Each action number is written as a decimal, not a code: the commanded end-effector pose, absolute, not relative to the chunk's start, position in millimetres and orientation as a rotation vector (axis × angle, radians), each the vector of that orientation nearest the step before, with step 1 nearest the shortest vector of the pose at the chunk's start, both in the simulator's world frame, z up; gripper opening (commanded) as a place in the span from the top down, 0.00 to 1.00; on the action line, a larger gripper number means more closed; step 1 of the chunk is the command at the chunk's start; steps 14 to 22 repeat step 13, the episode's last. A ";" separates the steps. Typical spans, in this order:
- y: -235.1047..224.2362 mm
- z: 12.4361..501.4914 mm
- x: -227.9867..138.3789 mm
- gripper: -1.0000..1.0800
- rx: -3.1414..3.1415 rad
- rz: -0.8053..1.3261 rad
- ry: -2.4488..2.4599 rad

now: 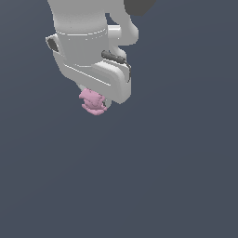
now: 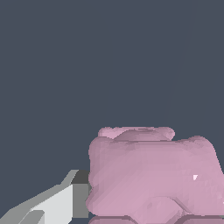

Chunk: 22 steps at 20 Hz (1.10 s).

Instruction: Pick up the object and move it to a goal position.

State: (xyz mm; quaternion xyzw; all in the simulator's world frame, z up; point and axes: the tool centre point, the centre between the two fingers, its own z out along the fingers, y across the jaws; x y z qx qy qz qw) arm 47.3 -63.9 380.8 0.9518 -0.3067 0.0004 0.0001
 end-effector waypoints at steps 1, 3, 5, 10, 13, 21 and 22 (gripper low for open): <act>-65.0 390.0 51.5 1.00 2.990 0.000 -0.963; -65.7 395.3 54.1 1.00 2.990 0.000 -0.963; -66.2 399.5 56.2 1.00 2.990 0.000 -0.963; -67.0 405.5 59.3 1.00 2.990 0.000 -0.963; -67.1 406.4 59.8 1.00 2.990 0.000 -0.963; -67.1 406.4 59.8 1.00 2.990 0.000 -0.963; -67.1 406.4 59.8 1.00 2.990 0.000 -0.963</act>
